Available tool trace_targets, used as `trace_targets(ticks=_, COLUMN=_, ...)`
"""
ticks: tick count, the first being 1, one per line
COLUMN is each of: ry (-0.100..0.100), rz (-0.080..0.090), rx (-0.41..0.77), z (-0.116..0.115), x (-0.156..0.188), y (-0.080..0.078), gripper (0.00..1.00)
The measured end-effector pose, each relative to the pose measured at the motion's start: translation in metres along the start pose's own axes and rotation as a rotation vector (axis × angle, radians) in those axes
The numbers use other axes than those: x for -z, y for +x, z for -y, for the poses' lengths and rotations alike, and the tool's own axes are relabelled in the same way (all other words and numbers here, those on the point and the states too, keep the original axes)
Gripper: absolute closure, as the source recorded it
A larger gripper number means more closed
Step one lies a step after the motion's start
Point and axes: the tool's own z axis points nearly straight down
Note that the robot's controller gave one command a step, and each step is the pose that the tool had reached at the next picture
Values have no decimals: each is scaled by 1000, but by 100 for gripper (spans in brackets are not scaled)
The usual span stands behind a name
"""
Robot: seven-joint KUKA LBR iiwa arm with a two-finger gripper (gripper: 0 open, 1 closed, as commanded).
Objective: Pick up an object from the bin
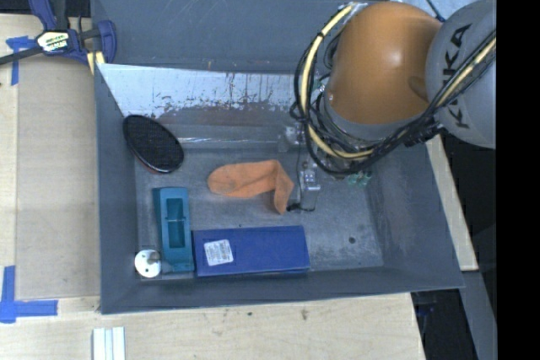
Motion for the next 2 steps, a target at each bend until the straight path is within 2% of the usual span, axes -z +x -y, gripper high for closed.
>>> trace_targets(ticks=1, ry=-1, rz=8, rx=2, z=-2, x=-46, y=-15, gripper=0)
trace_targets(ticks=2, ry=0, rz=1, rx=9, z=-12, x=-107, y=-7, gripper=0)
